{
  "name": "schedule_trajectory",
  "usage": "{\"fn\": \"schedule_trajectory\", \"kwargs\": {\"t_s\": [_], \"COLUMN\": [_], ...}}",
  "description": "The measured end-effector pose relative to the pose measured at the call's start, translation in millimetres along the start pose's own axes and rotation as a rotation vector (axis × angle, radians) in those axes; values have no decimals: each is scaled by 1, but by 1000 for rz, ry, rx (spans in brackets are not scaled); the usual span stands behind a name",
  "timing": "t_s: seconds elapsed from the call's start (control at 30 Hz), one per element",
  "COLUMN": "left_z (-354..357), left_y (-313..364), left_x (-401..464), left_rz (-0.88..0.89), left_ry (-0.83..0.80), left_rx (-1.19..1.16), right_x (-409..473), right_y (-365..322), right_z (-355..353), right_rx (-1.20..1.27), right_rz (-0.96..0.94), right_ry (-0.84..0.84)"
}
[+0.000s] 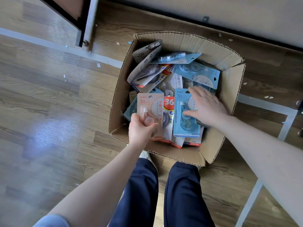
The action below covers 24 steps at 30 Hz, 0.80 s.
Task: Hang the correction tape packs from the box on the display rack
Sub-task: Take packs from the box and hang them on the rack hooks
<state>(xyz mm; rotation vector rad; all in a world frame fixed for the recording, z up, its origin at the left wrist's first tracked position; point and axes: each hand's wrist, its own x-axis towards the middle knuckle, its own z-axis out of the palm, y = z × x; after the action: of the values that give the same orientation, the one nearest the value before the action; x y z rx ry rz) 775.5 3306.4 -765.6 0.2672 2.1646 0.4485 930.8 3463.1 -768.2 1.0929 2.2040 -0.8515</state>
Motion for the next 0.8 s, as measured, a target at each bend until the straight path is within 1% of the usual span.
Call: {"fn": "schedule_trajectory", "kwargs": {"t_s": [0.07, 0.23, 0.33, 0.43, 0.57, 0.67, 0.8], "left_z": [0, -1, -2, -3, -8, -13, -19], "left_y": [-2, -5, -5, -6, -3, -2, -1], "left_x": [2, 5, 6, 6, 5, 3, 2], "left_rz": [4, 8, 9, 8, 14, 0, 9], "left_ry": [-4, -11, -17, -13, 11, 18, 11], "left_rx": [-3, -15, -15, -27, -28, -69, -82], "right_x": [5, 17, 17, 9, -7, -16, -21], "right_y": [1, 3, 0, -4, -2, -2, 0], "right_z": [2, -2, -6, -8, -6, -7, -8], "right_rx": [-38, -158, -255, -327, -396, -407, -336], "right_rz": [10, 50, 34, -17, -157, -164, -136], "right_ry": [-27, -32, -2, 55, 142, 127, 52]}}
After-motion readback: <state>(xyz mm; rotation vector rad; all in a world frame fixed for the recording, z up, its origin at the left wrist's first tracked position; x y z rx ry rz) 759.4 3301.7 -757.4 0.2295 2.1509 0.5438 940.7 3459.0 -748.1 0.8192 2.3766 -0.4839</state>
